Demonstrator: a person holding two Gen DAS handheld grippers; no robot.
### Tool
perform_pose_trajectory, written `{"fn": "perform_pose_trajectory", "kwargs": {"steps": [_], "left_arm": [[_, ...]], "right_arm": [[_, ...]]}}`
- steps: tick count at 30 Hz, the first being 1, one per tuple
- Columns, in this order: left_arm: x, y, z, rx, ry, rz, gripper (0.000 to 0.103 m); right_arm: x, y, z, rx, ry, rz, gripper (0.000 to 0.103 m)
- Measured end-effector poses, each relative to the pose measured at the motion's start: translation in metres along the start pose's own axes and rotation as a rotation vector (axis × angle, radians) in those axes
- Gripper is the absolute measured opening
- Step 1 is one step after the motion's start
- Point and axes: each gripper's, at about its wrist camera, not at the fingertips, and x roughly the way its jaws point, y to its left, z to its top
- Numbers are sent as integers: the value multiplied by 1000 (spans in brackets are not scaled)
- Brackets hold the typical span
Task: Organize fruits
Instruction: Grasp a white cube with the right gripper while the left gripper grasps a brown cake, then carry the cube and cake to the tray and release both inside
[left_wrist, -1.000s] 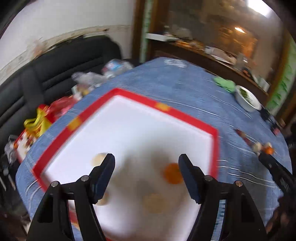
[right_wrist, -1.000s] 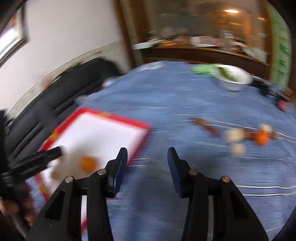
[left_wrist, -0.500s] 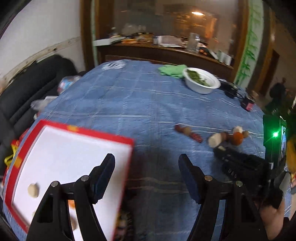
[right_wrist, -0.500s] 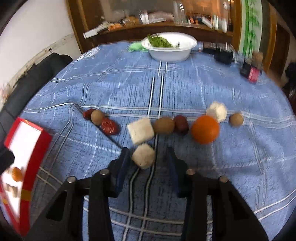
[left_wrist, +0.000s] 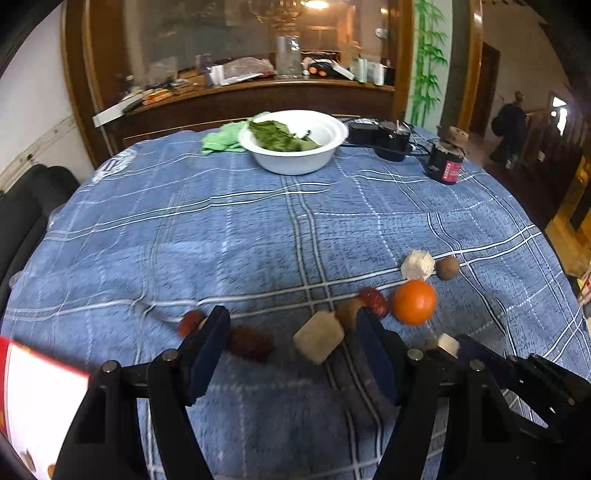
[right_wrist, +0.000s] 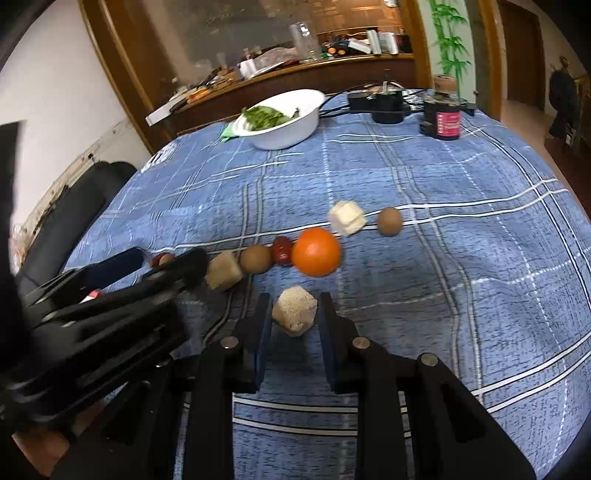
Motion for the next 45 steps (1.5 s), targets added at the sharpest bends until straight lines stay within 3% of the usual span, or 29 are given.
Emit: {"fn": "perform_pose_trajectory", "kwargs": {"steps": [2,6,10,11,16,23,35,45], "left_arm": [[5,0,-1,45,10,18,62],[13,-1,-8,117,13,-26,61],[8,-17,-14,228,-7,-56,29],[7,-18,-15,239,3,-75,26],[16,-18,-21,243,37,-96,31],[18,-11,-22,189,58,-152,29],[-48,19,-49,52,17,-156,29],[-85,35,-84,-26,32,-138,28]], "right_arm": [[0,-6,2,18,-5,3,26],[-7,-21,6,65,-31,-3,26],[-14,-33,12,118,-63,-3,26],[-15,-32,12,116,-65,0,26],[-14,-30,13,111,-63,8,26],[-17,-29,13,107,-80,17,26],[-13,-9,11,32,-39,13,26],[-42,12,-29,-48,-7,-13,26]]}}
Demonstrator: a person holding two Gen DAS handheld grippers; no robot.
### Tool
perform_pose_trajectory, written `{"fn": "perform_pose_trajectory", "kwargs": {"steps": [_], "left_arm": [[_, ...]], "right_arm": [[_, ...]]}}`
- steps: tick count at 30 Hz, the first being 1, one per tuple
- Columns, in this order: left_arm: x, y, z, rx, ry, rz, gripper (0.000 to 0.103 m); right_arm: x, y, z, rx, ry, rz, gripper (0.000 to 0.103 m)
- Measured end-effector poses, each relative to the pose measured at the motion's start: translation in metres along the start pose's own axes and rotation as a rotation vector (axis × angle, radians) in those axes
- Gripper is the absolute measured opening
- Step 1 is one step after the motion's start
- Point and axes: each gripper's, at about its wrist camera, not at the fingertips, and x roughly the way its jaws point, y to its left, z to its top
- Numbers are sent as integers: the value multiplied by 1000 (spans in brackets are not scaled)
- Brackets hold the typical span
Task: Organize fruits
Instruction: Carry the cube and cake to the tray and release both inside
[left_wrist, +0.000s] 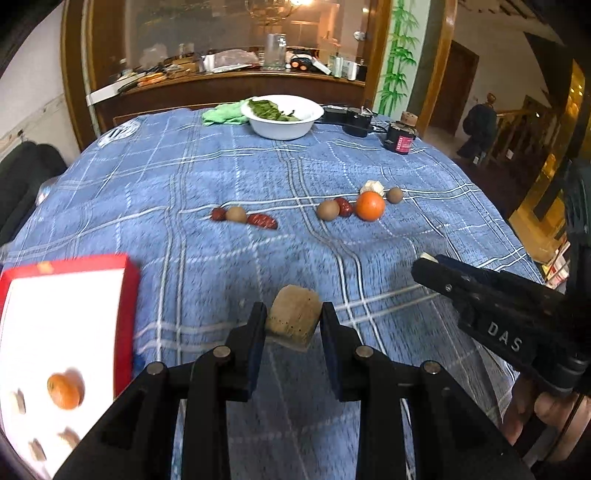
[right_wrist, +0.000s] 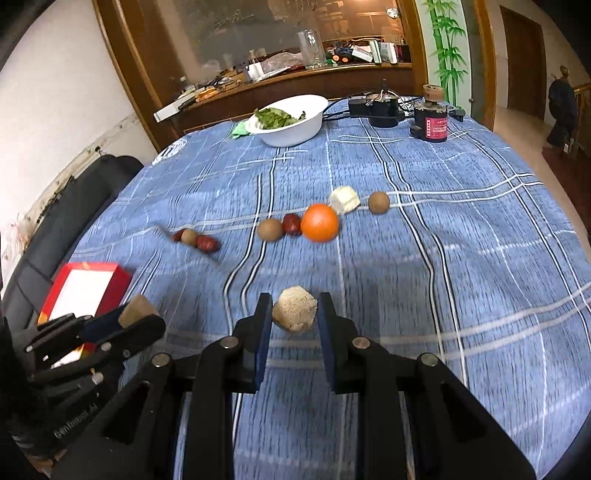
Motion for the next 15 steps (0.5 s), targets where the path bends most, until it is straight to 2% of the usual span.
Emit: {"fn": "perform_pose_trajectory", "kwargs": {"steps": [6,15], "left_arm": [[-22,13,-19,-50,2,31,28],[-46,43,-42,-103,-12,81,28]], "right_arm": [[-19,20,-19,-46,8,14,26],[-25,66,-35,-122,19,72,26]]}}
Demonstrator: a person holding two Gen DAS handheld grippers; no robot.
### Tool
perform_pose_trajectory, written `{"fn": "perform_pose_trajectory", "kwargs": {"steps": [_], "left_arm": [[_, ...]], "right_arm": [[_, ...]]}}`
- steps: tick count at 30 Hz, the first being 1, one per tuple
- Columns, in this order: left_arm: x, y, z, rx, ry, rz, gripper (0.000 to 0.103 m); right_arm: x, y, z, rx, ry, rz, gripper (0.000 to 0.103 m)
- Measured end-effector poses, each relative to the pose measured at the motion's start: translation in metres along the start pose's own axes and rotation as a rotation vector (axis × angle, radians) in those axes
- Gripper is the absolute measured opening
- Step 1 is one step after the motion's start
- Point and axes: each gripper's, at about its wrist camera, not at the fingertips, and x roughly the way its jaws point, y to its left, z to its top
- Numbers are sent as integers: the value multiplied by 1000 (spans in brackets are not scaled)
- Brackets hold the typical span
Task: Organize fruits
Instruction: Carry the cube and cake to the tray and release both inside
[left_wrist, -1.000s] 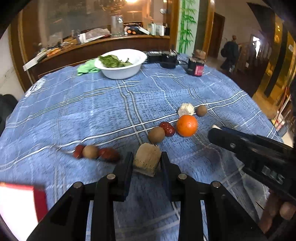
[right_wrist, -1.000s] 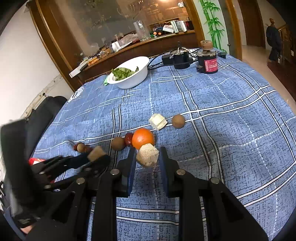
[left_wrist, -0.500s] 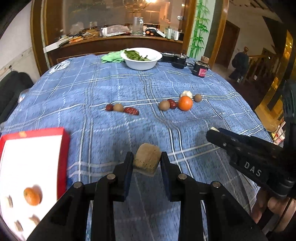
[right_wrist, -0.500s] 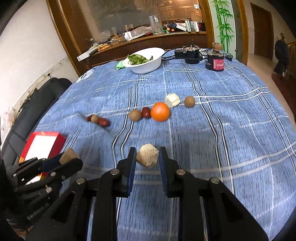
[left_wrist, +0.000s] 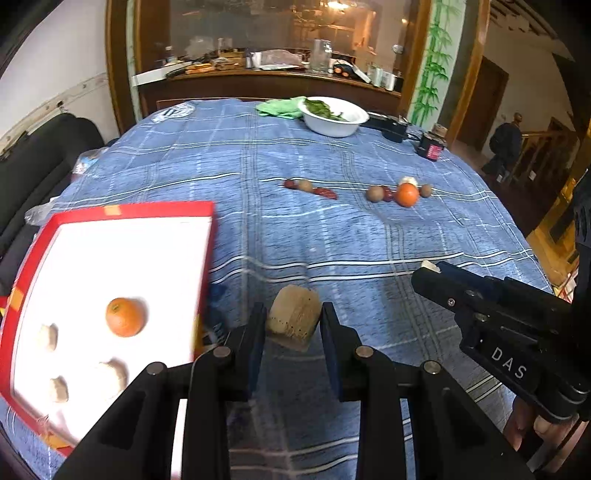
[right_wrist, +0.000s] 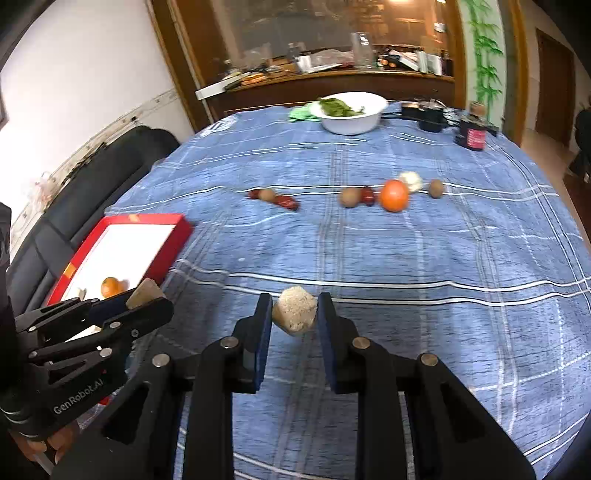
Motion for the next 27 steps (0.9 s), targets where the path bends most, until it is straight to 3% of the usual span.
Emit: {"fn": "perform_pose_trajectory", "kwargs": {"steps": [10,27], "left_arm": [[-16,40,-11,-81,-18,82,28],[-35,129,-22,-234,-45,286,28]], "right_arm": [[9,57,-3,-91,17,89,27],[44,162,4,-247,50,231,27]]}}
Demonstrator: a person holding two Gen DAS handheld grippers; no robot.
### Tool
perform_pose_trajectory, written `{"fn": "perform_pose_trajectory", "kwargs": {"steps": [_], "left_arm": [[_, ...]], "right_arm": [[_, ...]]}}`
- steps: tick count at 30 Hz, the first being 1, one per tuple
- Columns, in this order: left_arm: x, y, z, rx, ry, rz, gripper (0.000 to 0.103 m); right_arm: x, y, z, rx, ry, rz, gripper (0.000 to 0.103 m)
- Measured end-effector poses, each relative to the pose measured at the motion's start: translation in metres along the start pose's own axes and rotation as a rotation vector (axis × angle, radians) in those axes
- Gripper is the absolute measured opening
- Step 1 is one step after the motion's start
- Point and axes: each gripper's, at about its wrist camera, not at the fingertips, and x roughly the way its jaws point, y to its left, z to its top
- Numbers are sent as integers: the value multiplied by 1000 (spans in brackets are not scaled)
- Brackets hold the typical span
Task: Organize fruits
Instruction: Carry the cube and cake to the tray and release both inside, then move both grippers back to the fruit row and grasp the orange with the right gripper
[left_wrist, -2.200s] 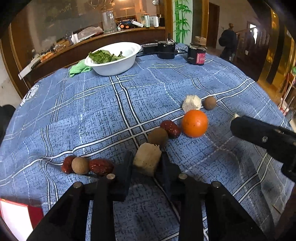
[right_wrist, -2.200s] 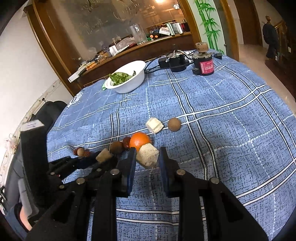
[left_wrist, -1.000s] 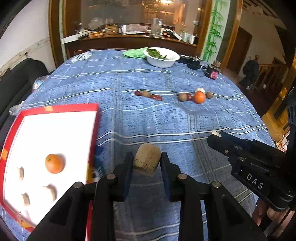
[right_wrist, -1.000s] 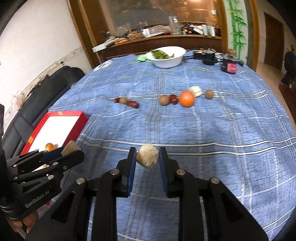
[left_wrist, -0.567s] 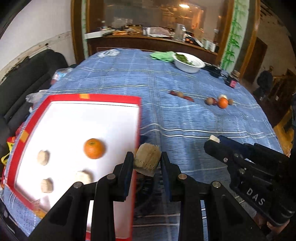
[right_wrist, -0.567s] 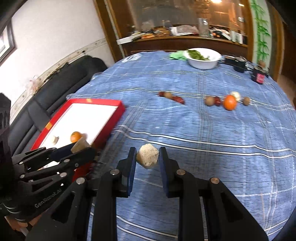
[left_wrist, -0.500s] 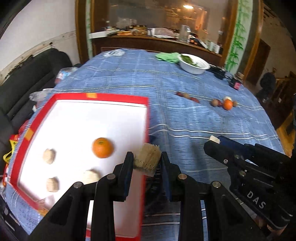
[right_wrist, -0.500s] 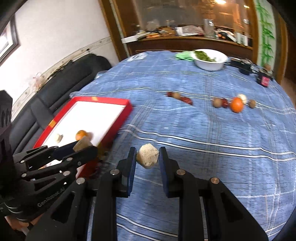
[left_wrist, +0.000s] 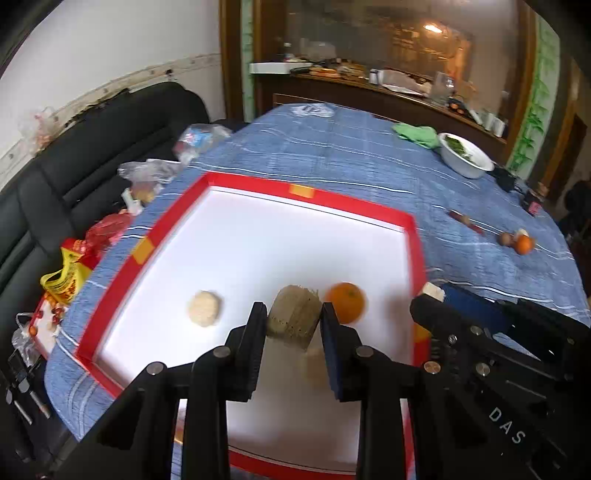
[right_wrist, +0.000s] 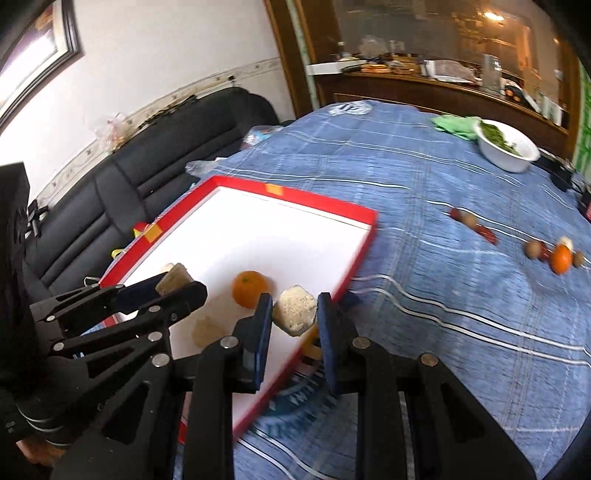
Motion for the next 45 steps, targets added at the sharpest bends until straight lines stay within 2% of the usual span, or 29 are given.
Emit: {"fn": "perform_pose_trajectory", "kwargs": {"steps": [7,22,28,30,32,33,34,35,37,42,45], "left_arm": [[11,19,2,-35,13,61,28],[19,29,1,-55,35,108,28],[20,41,0,-96,43,138,30],[17,44,0,-103,31,154,38],[15,45,1,-102,24,177,63],[13,45,1,-105,14,183,67],[10,46,2,-111,2,187,73],[9,47,2,-117,-3,190,75],[5,48,4,-138,-12,190,75],[-3,37,10,-191,-34,134,75],[-5,13,16,-157,-54,88,76]], "right_arm": [[21,20,4,-29,26,22,27],[33,32,1,-56,57,34,27],[36,39,-4,-75,78,42,27],[37,41,-6,-83,83,37,27],[37,42,-7,-87,92,47,29],[37,43,-8,-89,95,48,33],[37,43,-9,-90,103,46,49],[37,43,-9,-92,108,44,63],[31,44,-11,-108,92,53,68],[7,26,-10,-74,38,74,68],[-16,-8,-8,-1,-20,51,68]]}}
